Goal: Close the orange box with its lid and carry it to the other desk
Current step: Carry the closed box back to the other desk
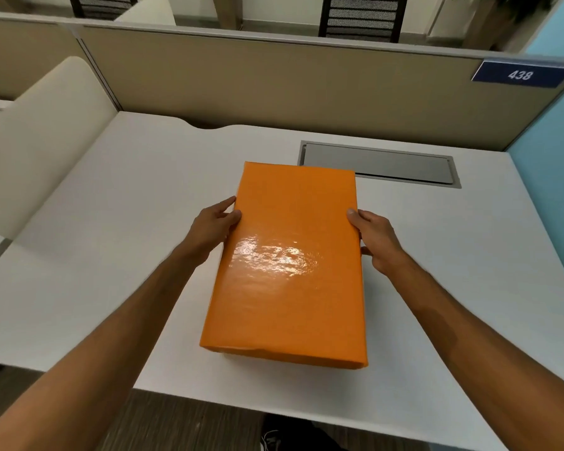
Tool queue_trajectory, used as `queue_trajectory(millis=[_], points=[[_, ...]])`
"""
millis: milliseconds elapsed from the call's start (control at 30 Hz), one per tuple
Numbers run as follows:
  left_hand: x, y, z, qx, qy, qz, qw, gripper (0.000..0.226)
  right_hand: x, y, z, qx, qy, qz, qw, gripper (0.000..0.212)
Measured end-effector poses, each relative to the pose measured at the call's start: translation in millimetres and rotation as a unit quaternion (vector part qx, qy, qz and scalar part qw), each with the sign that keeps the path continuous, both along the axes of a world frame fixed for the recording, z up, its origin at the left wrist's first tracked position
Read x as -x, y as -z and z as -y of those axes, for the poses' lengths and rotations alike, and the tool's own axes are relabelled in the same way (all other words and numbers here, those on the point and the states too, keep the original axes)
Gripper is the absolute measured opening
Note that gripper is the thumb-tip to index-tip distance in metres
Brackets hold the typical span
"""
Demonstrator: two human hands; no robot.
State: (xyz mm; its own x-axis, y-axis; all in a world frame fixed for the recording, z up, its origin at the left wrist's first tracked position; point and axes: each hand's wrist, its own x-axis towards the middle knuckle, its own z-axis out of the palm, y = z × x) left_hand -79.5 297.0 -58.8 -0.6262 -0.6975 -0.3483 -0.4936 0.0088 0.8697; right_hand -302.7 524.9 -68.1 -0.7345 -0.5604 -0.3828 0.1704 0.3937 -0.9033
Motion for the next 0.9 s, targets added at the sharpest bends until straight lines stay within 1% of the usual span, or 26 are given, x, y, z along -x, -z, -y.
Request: queue_trajectory(millis=[133,200,367,433,600,767,900], points=[[-29.3,-1.5,-23.2,-0.040,0.010,-0.026,0.999,0.056,-27.3,-0.6,-26.2,0.018,-0.023,0.017,0.999,0.031],[-42.4,-1.8,-35.6,-0.065,0.011,-0.027,0.997,0.059,-40.5,-0.4,-40.8,0.023,-0.035,0.032,0.999,0.033],[-71.7,1.9,-57.3,-0.133,0.033,-0.022,0.990,0.067,-70.1,6.5,-74.3,0.028,-0.047,0.072,0.996,0.058],[-80.5,3.1,-60.8,-0.145,0.037,-0.015,0.989,0.071,-80.2,8.4,-83.4,0.026,-0.044,0.077,0.996,0.067],[-94.9,0.6,-69.1,-0.165,0.057,0.005,0.985,0.081,-102.9,6.4,-99.0,0.027,-0.020,0.079,0.996,0.077],[-98.9,-2.1,-74.6,-0.190,0.056,-0.004,0.980,0.088,-120.8,-0.4,-102.5,0.040,-0.012,0.072,0.997,0.080],[-99.5,-9.1,-79.6,-0.179,0.043,-0.007,0.983,0.088,-120.7,-7.5,-100.0,0.045,-0.006,0.068,0.997,0.079]])
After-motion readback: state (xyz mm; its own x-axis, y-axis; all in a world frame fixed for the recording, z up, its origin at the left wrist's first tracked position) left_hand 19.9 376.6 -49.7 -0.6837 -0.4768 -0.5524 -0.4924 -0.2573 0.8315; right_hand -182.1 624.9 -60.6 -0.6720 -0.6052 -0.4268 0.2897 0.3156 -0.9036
